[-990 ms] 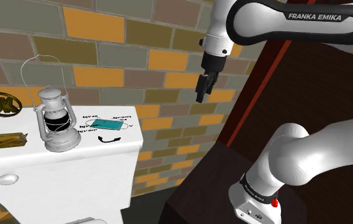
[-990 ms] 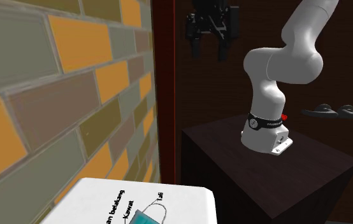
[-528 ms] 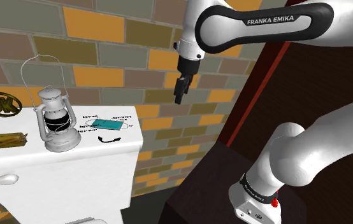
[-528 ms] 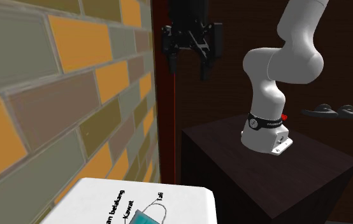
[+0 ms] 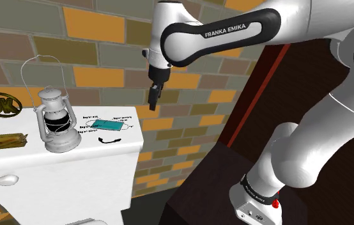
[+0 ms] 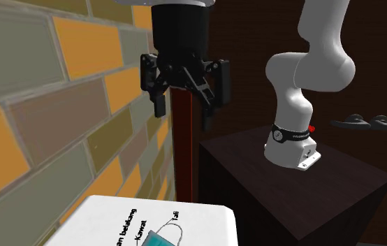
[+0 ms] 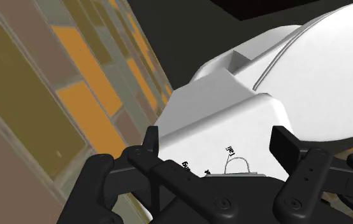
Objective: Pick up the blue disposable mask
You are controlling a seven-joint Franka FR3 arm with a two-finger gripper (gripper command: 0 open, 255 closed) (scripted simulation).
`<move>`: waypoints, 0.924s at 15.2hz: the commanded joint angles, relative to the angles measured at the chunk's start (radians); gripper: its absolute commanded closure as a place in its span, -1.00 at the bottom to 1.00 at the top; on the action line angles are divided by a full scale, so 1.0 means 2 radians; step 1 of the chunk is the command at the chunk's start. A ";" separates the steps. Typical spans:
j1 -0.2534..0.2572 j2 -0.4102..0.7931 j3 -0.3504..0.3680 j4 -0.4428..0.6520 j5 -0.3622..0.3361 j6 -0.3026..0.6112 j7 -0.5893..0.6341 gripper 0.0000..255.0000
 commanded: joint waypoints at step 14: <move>0.054 0.239 0.045 0.199 -0.063 0.072 -0.080 -1.00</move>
